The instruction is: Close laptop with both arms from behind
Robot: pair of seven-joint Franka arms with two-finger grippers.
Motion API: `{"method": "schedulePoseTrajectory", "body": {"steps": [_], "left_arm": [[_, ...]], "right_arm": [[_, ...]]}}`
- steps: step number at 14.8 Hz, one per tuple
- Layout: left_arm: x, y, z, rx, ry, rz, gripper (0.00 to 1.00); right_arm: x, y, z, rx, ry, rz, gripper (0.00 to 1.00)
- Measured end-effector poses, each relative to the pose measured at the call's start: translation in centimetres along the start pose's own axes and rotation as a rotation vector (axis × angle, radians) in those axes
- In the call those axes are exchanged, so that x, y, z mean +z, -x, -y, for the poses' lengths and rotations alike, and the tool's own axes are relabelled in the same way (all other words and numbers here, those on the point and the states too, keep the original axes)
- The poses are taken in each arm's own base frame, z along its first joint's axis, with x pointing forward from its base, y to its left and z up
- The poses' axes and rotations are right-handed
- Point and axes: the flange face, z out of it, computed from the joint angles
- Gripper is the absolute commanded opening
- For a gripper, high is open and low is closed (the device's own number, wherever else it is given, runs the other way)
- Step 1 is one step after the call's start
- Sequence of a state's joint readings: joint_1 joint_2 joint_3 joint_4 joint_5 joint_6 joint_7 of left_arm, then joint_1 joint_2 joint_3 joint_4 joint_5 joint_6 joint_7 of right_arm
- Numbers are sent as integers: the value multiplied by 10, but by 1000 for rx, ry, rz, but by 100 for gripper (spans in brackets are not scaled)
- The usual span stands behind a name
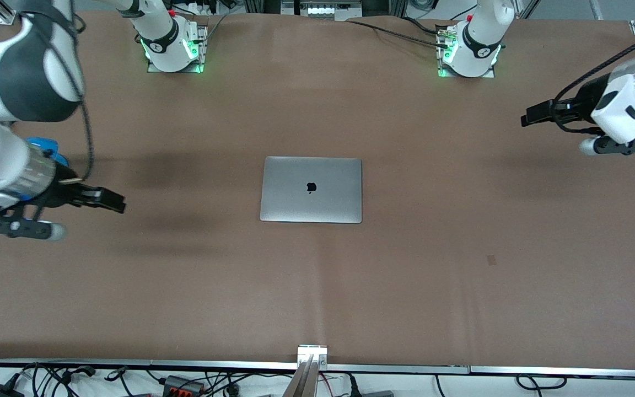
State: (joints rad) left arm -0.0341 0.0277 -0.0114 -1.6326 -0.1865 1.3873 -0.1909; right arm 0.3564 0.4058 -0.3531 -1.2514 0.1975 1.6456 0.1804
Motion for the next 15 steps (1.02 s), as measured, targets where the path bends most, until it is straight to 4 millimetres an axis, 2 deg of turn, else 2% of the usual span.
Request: {"method": "schedulePoseTrajectory", "body": {"steps": [4, 7, 9, 11, 15], "left_arm": [[14, 5, -30, 27, -25, 33, 100], [9, 0, -34, 33, -72, -30, 100], [5, -9, -28, 23, -78, -88, 100], [3, -15, -26, 26, -79, -115, 100], [1, -17, -22, 39, -141, -139, 100]], "right_arm": [[-40, -4, -73, -30, -13, -54, 100], [-53, -3, -102, -65, -32, -71, 100], [-56, -2, -110, -94, -8, -74, 100], [-56, 1, -110, -105, 22, -56, 100], [-51, 18, -113, -110, 51, -25, 100]]}}
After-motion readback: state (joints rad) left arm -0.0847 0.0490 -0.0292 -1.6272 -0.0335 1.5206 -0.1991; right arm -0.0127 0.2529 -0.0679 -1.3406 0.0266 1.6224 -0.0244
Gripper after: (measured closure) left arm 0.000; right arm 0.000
